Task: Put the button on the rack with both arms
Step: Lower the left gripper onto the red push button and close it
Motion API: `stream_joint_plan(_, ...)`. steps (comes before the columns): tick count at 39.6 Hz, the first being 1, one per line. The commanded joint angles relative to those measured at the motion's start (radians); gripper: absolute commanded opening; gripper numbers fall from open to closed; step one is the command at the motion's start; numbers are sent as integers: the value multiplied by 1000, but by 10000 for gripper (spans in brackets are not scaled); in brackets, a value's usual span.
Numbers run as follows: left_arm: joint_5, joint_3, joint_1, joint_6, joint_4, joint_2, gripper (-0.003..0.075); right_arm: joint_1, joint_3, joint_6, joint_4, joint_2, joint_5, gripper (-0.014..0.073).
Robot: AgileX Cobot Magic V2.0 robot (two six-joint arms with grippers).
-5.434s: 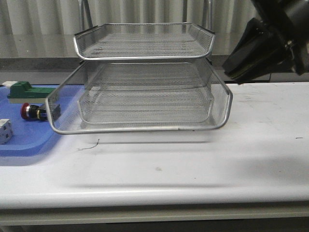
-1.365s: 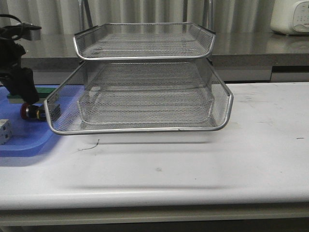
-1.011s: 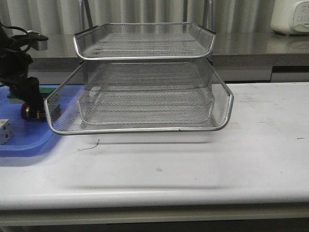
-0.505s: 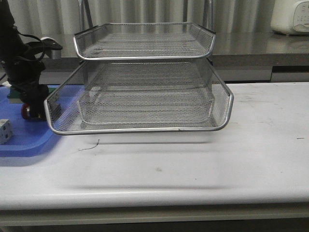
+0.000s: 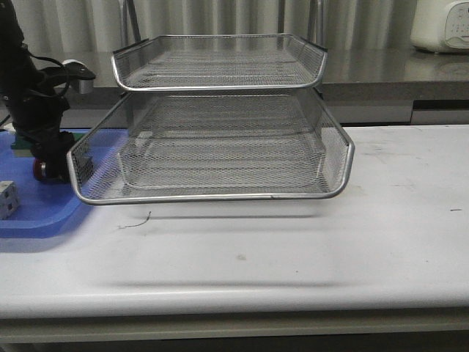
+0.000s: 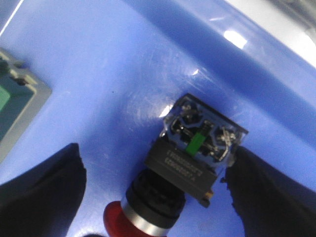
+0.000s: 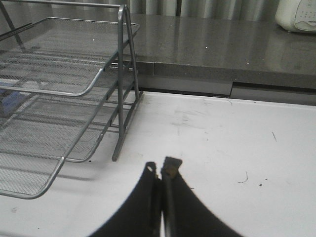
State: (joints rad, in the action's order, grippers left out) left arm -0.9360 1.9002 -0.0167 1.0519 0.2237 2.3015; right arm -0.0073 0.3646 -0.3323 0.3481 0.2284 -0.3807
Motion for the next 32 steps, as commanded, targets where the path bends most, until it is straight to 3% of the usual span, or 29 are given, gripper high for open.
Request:
stream_joint_plan(1,22,27,-3,1,13,-50,538,-5,22,0,2,8,75,-60)
stream_joint_plan(6,17,27,-3,1,9,-50,440,-5,22,0,2,8,75,-60)
stream_joint_plan(14,17,27,-3,1,9,-50,210,-5,22,0,2,8,75,-60)
stream_joint_plan(20,17,27,1,1,7,-50,94,-5,22,0,2,8,75,-60)
stream_joint_plan(32,8,27,37,-10,17,-79,55,-5,22,0,2,8,75,-60)
